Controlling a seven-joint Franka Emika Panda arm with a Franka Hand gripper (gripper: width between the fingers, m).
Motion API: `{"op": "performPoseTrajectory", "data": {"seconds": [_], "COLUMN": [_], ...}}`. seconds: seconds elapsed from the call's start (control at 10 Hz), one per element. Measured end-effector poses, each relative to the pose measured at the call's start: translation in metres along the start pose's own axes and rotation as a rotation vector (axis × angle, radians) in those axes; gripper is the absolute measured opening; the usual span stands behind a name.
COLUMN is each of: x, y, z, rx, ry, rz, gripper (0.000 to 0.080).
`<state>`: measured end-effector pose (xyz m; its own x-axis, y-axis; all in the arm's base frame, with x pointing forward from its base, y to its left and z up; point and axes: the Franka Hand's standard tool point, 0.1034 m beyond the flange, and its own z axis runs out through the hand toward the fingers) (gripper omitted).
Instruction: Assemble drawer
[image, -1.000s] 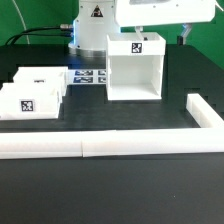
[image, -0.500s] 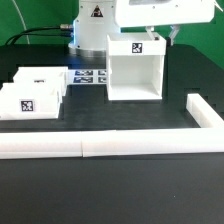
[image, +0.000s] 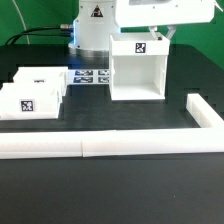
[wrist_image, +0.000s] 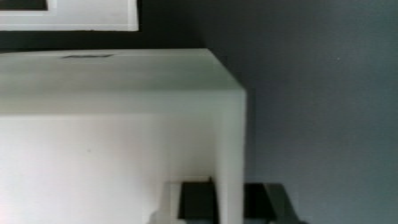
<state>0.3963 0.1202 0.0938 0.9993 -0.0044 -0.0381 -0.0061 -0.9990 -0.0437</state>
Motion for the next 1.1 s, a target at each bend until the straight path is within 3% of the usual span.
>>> {"op": "performPoseTrajectory", "data": {"seconds": [0.3,0.4,1.1], "x": [0.001,0.011,0.132], "y": [0.0,0.001,0.011], "z": [0.0,0.0,-0.007], "rx": [0.001,0.005,0.038], "ry": [0.001,0.001,0.094], "rz": [-0.001,-0.015,-0.019], "gripper": [0.0037,0.0038,0.0038]}}
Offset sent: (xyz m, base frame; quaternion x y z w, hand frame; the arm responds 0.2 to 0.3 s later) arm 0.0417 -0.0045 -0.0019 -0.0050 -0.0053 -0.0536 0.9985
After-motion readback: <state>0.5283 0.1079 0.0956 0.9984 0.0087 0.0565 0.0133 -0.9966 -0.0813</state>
